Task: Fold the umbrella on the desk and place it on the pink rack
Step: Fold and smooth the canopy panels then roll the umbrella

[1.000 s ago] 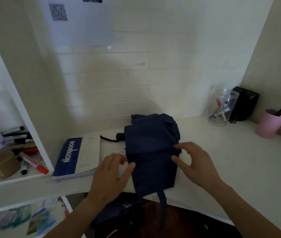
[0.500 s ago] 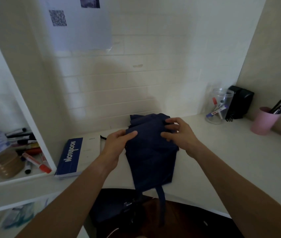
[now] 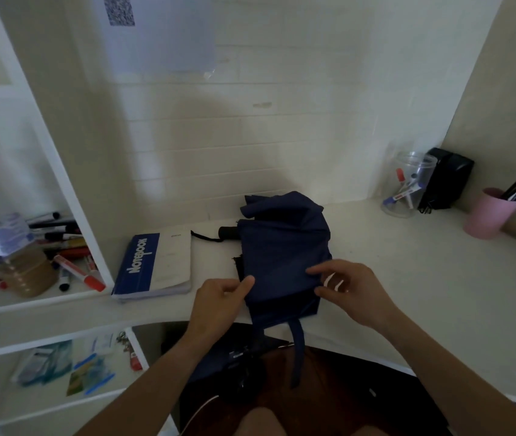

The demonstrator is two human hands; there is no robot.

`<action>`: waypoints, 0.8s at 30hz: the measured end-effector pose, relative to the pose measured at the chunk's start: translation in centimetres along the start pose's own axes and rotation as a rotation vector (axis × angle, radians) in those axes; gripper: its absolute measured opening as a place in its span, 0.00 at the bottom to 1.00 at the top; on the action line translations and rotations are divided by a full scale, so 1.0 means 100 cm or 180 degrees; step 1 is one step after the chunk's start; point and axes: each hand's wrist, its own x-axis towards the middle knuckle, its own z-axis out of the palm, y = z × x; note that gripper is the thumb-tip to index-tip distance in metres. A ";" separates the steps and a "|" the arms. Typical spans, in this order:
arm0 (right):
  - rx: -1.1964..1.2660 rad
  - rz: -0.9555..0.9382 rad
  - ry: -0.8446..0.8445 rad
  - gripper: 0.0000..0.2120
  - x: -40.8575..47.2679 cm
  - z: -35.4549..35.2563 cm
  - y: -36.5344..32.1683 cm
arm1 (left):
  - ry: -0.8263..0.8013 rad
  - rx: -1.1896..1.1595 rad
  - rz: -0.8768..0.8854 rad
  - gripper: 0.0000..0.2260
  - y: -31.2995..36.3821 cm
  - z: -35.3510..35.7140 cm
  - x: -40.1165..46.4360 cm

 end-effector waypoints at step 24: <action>-0.0086 0.1157 0.0231 0.07 -0.019 0.026 0.005 | 0.0036 0.1183 0.0685 0.20 -0.017 0.009 0.001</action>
